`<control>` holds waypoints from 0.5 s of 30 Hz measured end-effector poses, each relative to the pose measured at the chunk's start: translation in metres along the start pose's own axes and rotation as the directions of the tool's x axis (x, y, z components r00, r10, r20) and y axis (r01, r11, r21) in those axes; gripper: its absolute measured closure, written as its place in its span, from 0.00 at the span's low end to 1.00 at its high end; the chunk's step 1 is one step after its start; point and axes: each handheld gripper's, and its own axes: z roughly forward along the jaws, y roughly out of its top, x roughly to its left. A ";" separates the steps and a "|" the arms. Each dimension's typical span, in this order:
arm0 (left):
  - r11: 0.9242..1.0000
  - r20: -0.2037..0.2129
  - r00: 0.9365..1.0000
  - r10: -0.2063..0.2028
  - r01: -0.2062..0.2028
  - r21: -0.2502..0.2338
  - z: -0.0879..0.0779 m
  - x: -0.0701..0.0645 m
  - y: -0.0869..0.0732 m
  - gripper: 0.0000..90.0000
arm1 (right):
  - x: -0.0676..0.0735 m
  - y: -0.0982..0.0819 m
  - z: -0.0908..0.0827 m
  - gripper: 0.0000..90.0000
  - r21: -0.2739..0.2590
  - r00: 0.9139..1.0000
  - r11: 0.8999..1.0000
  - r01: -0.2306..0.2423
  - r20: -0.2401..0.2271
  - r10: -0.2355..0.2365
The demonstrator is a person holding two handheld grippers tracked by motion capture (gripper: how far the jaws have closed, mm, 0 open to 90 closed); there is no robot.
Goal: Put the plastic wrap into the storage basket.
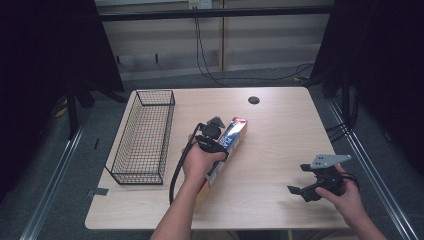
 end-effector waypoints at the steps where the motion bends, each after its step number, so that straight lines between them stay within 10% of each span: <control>1: 1.000 -0.005 1.000 0.005 -0.005 0.012 -0.003 0.001 0.000 0.48 | 0.000 0.000 0.000 0.04 0.000 1.000 1.000 0.000 0.000 0.000; 15: 1.000 -0.023 1.000 -0.016 0.016 0.002 -0.026 0.011 0.001 0.48 | 0.001 0.001 0.001 0.04 0.000 1.000 1.000 0.001 -0.009 -0.001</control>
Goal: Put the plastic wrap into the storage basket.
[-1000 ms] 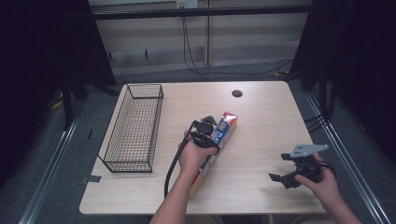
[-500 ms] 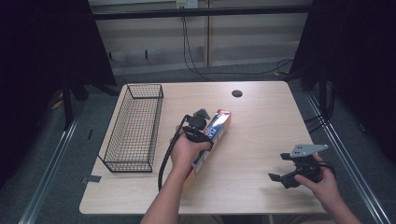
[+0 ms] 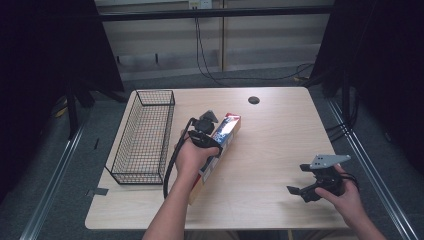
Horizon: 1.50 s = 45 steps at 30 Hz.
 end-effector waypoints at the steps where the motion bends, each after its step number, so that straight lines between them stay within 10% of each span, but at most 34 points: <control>1: 1.000 -0.001 1.000 -0.008 0.008 -0.002 -0.001 0.000 0.000 0.48 | 0.000 0.000 0.000 0.04 0.001 1.000 1.000 0.000 0.001 0.000; 45: 0.998 -0.021 0.998 -0.061 0.061 -0.017 -0.044 0.017 0.010 0.48 | -0.001 -0.001 0.001 0.02 -0.009 1.000 1.000 0.004 -0.018 -0.004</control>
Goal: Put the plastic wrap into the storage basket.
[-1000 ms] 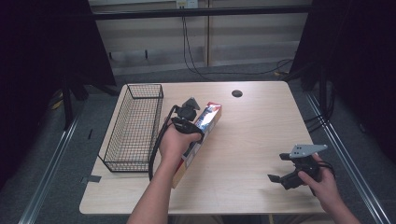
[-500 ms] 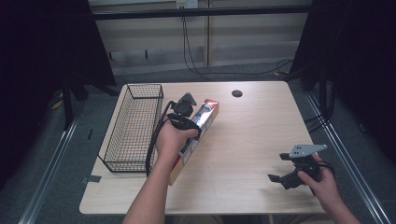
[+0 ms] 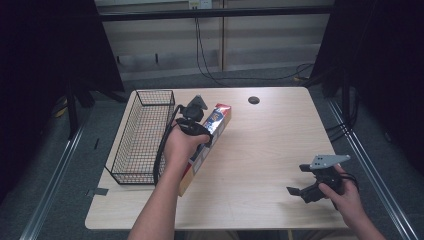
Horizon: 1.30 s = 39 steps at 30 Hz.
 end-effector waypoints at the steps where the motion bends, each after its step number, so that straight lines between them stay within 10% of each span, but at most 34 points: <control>1: 1.000 0.002 1.000 0.005 -0.005 0.003 -0.002 0.002 0.000 0.48 | 0.000 0.000 0.000 0.02 -0.001 1.000 1.000 -0.003 -0.003 0.003; 39: 0.997 -0.032 0.997 -0.071 0.070 -0.026 -0.030 0.029 -0.002 0.48 | 0.000 0.000 0.000 0.02 0.008 1.000 1.000 0.000 -0.002 0.000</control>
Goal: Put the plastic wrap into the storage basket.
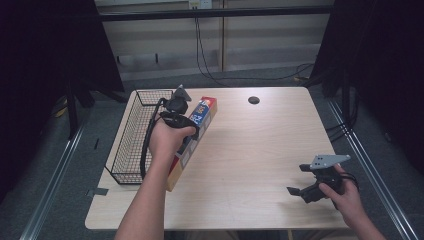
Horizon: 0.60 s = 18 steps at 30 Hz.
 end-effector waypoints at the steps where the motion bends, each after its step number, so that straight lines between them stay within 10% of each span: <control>1: 1.000 -0.004 1.000 -0.012 0.012 -0.005 0.000 0.000 0.000 0.48 | 0.000 0.000 0.001 0.02 0.001 1.000 1.000 0.004 0.000 -0.004; 18: 0.999 -0.019 0.999 -0.029 0.028 -0.016 -0.012 0.011 -0.001 0.48 | 0.000 0.001 0.000 0.02 -0.005 1.000 1.000 0.003 0.002 -0.003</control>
